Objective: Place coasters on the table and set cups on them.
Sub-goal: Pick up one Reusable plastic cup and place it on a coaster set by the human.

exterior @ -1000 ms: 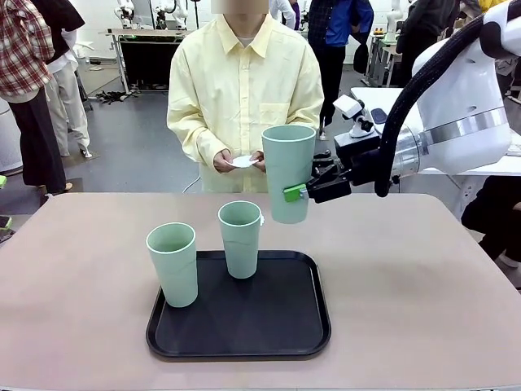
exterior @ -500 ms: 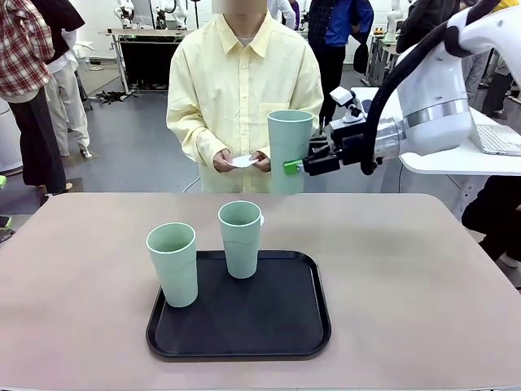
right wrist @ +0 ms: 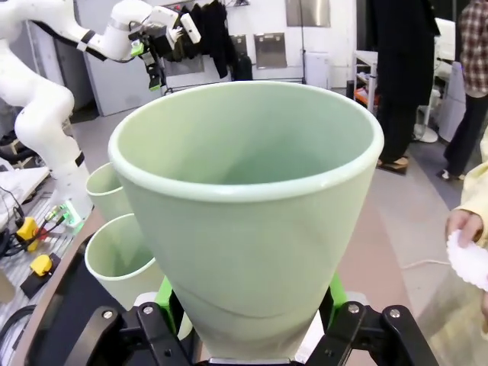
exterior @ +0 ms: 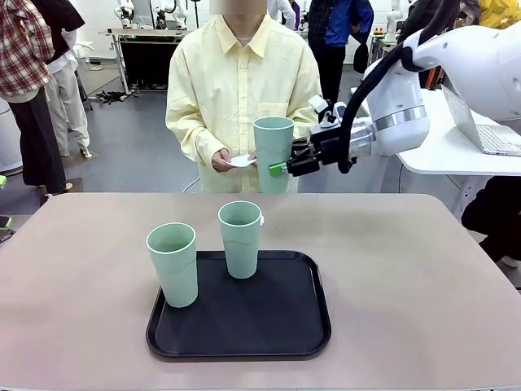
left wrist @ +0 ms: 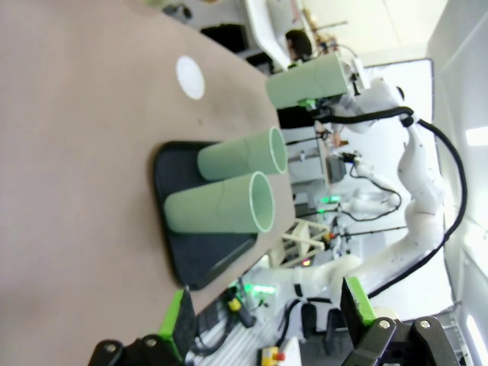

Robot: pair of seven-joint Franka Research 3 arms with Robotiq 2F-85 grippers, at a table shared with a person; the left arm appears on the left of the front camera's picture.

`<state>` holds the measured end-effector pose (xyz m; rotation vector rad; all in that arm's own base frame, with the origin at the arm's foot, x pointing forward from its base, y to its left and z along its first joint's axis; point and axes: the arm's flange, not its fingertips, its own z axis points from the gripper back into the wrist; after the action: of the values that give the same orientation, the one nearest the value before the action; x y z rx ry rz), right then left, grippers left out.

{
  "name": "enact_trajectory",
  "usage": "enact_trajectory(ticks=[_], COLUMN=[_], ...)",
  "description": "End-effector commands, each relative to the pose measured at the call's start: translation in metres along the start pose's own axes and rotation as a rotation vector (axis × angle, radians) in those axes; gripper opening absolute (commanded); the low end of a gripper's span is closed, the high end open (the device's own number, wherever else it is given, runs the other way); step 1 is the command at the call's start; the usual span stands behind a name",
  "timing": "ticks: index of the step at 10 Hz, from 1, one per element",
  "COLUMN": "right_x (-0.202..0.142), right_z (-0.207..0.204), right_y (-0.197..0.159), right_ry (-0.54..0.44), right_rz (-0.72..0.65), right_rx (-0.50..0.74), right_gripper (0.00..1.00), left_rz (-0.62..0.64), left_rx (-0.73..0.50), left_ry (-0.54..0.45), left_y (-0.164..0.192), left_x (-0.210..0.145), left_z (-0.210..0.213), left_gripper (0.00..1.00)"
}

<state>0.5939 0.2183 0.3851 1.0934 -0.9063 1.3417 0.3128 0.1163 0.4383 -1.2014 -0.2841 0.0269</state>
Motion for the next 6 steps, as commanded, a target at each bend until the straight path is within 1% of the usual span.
enact_trajectory(ticks=[1, 2, 3, 4, 6], right_x=[-0.0057, -0.0080, -0.0082, -0.0079, -0.0079], right_z=[-0.0119, -0.0168, -0.0190, -0.0132, -0.0132], right_y=[-0.0092, -0.0101, -0.0091, -0.0015, -0.0015], right_ry=[-0.002, -0.007, -0.002, 0.000, 0.000], right_rz=[0.037, 0.029, 0.038, 0.011, 0.011], right_rx=[0.008, -0.009, -0.068, 0.015, 0.015], right_gripper=[0.82, 0.82, 0.82, 0.82, 0.82], left_rz=[-0.008, -0.008, -0.008, -0.008, -0.008], left_rx=[-0.014, -0.014, -0.014, -0.014, -0.014], left_ry=[-0.006, -0.006, -0.006, -0.006, -0.006], left_y=[-0.0004, -0.0004, -0.0004, -0.0004, -0.0004], left_x=[0.0004, 0.0004, 0.0004, 0.0004, 0.0004], left_z=[0.0009, 0.0009, 0.0009, 0.0009, 0.0009], left_gripper=[1.00, 1.00, 1.00, 1.00, 1.00])
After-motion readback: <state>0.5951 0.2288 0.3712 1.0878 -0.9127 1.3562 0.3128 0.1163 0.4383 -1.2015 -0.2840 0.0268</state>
